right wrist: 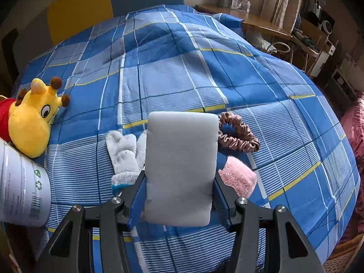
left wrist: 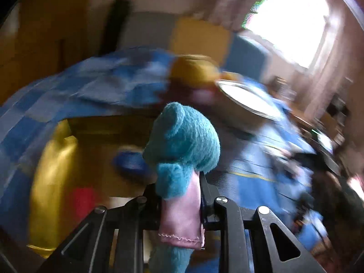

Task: Organize soft objects
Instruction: 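Release the teal plush onto the gold tray with the left tool while the right tool carries the block, then lower the white foam block onto the gold tray and open the right tool, then move both tools back toward the remaining items on the bed, then grasp the black beaded hair piece with the left tool, then grasp the pink towel roll with the right tool while the left tool holds the hair piece, then release the hair piece onto the tray with the left tool while the right tool holds the towel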

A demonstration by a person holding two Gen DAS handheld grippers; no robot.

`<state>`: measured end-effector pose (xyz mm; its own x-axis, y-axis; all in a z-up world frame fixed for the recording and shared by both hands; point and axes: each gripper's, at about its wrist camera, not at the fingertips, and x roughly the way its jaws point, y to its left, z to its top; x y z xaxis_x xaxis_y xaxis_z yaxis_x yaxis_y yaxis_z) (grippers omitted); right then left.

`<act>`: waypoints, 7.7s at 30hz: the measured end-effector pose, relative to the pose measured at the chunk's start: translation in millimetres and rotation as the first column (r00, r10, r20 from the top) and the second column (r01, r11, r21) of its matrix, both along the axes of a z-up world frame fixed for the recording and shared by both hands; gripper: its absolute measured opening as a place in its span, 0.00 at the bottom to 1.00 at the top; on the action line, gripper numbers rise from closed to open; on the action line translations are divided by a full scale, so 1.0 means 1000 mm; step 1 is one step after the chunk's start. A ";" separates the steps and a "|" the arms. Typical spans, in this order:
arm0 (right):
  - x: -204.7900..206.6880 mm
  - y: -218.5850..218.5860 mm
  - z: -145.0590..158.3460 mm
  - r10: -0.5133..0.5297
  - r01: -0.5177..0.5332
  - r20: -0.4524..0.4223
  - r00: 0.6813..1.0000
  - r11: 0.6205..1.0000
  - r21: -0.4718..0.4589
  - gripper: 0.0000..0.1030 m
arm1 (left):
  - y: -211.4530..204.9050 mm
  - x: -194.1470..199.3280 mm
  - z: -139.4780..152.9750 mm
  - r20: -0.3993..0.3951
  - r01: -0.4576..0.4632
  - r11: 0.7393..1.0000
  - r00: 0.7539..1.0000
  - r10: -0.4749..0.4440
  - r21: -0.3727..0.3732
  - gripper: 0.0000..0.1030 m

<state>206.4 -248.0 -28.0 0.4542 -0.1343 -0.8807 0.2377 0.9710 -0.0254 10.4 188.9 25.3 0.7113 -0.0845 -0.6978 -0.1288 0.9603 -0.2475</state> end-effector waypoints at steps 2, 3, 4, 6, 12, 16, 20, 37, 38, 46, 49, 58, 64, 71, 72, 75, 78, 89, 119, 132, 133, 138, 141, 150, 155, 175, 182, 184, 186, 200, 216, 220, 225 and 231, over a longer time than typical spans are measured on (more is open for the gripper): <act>-0.001 -0.001 0.000 -0.001 0.000 0.002 1.000 1.000 0.003 0.52 | 0.035 0.013 -0.011 -0.050 -0.089 0.996 0.995 0.090 0.022 0.24; 0.000 -0.001 0.000 0.000 0.000 0.002 1.000 1.000 0.003 0.52 | 0.049 0.018 -0.017 -0.071 -0.118 0.992 0.990 0.121 0.037 0.24; 0.000 -0.001 0.000 0.001 -0.001 0.002 1.000 1.000 0.002 0.52 | 0.060 0.022 -0.023 -0.087 -0.132 0.990 0.987 0.136 0.052 0.25; 0.000 0.000 0.000 0.003 -0.003 0.002 1.000 1.000 0.001 0.53 | 0.087 0.032 -0.037 -0.130 -0.184 0.979 0.972 0.194 0.086 0.27; 0.002 0.001 0.000 0.000 0.000 -0.005 1.000 1.000 -0.010 0.52 | 0.113 0.029 -0.056 -0.179 -0.244 0.963 0.949 0.261 0.110 0.46; 0.006 0.003 0.002 -0.001 0.001 -0.012 1.000 1.000 -0.019 0.52 | 0.109 0.004 -0.051 -0.132 -0.262 0.959 0.952 0.275 0.110 0.60; 0.011 0.011 0.006 0.011 -0.011 -0.010 1.000 1.000 -0.027 0.52 | 0.100 -0.015 -0.042 -0.094 -0.250 0.962 0.961 0.260 0.112 0.61; 0.062 0.132 0.114 0.240 -0.228 0.193 0.951 0.970 -0.082 0.52 | 0.060 -0.066 -0.021 -0.029 -0.156 0.976 0.986 0.162 0.151 0.62; 0.063 0.144 0.123 0.265 -0.252 0.212 0.941 0.964 -0.085 0.52 | 0.058 -0.067 -0.022 -0.033 -0.153 0.977 0.987 0.160 0.151 0.62; 0.044 0.243 0.166 0.486 -0.484 0.317 0.814 0.870 -0.091 0.52 | 0.049 -0.068 -0.027 -0.046 -0.129 0.980 0.989 0.137 0.148 0.62; 0.023 0.283 0.170 0.592 -0.601 0.331 0.735 0.795 -0.086 0.52 | 0.048 -0.069 -0.027 -0.046 -0.127 0.980 0.990 0.135 0.152 0.62; -0.058 0.377 0.123 0.852 -0.869 0.220 0.475 0.494 -0.036 0.52 | 0.050 -0.072 -0.031 -0.047 -0.141 0.979 0.988 0.149 0.147 0.62; -0.095 0.410 0.057 0.908 -0.915 0.110 0.404 0.399 0.060 0.53 | 0.068 -0.080 -0.034 -0.064 -0.195 0.973 0.977 0.204 0.124 0.62; -0.101 0.432 0.002 0.875 -0.857 0.027 0.484 0.467 0.216 0.56 | 0.088 -0.092 -0.037 -0.072 -0.261 0.956 0.960 0.272 0.130 0.62; -0.097 0.433 -0.001 0.869 -0.849 0.023 0.495 0.478 0.225 0.58 | 0.089 -0.093 -0.038 -0.073 -0.263 0.956 0.959 0.273 0.130 0.62; -0.098 0.429 -0.002 0.858 -0.836 0.033 0.513 0.490 0.249 0.67 | 0.089 -0.094 -0.038 -0.069 -0.266 0.955 0.959 0.276 0.131 0.62; -0.101 0.417 0.006 0.851 -0.833 0.060 0.521 0.492 0.254 0.71 | 0.086 -0.092 -0.038 -0.072 -0.256 0.958 0.961 0.267 0.127 0.62; -0.137 0.349 0.041 0.835 -0.848 0.151 0.529 0.510 0.146 0.71 | 0.061 -0.087 -0.028 -0.059 -0.190 0.970 0.978 0.200 0.149 0.62; -0.126 -0.036 0.080 -0.074 0.008 0.385 0.920 0.985 0.171 0.71 | -0.081 -0.053 -0.019 -0.085 0.209 0.949 0.977 -0.194 0.238 0.65; -0.154 -0.140 0.045 -0.465 0.314 0.326 0.823 0.851 0.422 0.72 | -0.188 -0.019 -0.031 -0.112 0.506 0.833 0.863 -0.493 0.225 0.64; -0.154 -0.141 0.044 -0.465 0.309 0.325 0.824 0.848 0.431 0.72 | -0.202 -0.016 -0.033 -0.113 0.540 0.811 0.841 -0.529 0.224 0.63; -0.157 -0.143 0.040 -0.482 0.306 0.310 0.820 0.825 0.474 0.72 | -0.257 -0.008 -0.039 -0.115 0.678 0.712 0.734 -0.670 0.183 0.60; -0.158 -0.146 0.037 -0.489 0.303 0.297 0.820 0.812 0.498 0.72 | -0.291 -0.004 -0.046 -0.120 0.749 0.645 0.662 -0.740 0.152 0.55; -0.155 -0.147 0.034 -0.478 0.274 0.286 0.830 0.798 0.537 0.72 | -0.374 0.012 -0.079 -0.194 0.857 0.503 0.516 -0.834 0.114 0.54; -0.153 -0.147 0.032 -0.476 0.274 0.277 0.835 0.795 0.541 0.72 | -0.391 0.029 -0.104 -0.241 0.843 0.532 0.535 -0.810 0.082 0.36; -0.124 -0.110 0.013 -0.298 0.213 0.147 0.943 0.882 0.421 0.58 | -0.218 0.011 -0.113 -0.103 0.477 0.866 0.879 -0.466 0.151 0.30; -0.104 -0.079 -0.001 -0.152 0.134 0.040 0.988 0.948 0.289 0.44 | -0.217 0.008 -0.117 -0.059 0.480 0.863 0.877 -0.477 0.158 0.30; -0.092 -0.063 0.000 -0.067 0.060 0.025 0.997 0.974 0.218 0.44 | -0.218 0.007 -0.118 -0.048 0.486 0.858 0.873 -0.485 0.168 0.30; -0.076 -0.047 0.003 0.022 -0.025 0.021 1.000 0.991 0.135 0.44 | -0.218 0.007 -0.118 -0.044 0.486 0.856 0.873 -0.487 0.173 0.30; 0.019 -0.020 -0.036 0.213 -0.233 -0.132 0.968 0.959 -0.160 0.55 | -0.212 0.005 -0.120 -0.024 0.492 0.857 0.869 -0.495 0.151 0.30; -0.020 -0.040 -0.031 0.088 -0.088 -0.049 0.995 0.996 0.006 0.39 | -0.214 0.002 -0.120 -0.020 0.484 0.858 0.873 -0.488 0.171 0.30; -0.023 -0.043 -0.033 0.069 -0.067 -0.040 0.997 0.997 0.032 0.40 | -0.216 0.000 -0.119 -0.019 0.479 0.858 0.875 -0.484 0.184 0.30; -0.022 -0.041 -0.035 0.081 -0.080 -0.049 0.996 0.997 0.019 0.41 | -0.217 -0.001 -0.119 -0.019 0.474 0.860 0.877 -0.479 0.190 0.30; -0.021 -0.030 -0.040 0.123 -0.127 -0.066 0.990 0.990 -0.068 0.41 | -0.219 -0.001 -0.119 -0.019 0.467 0.861 0.881 -0.473 0.201 0.31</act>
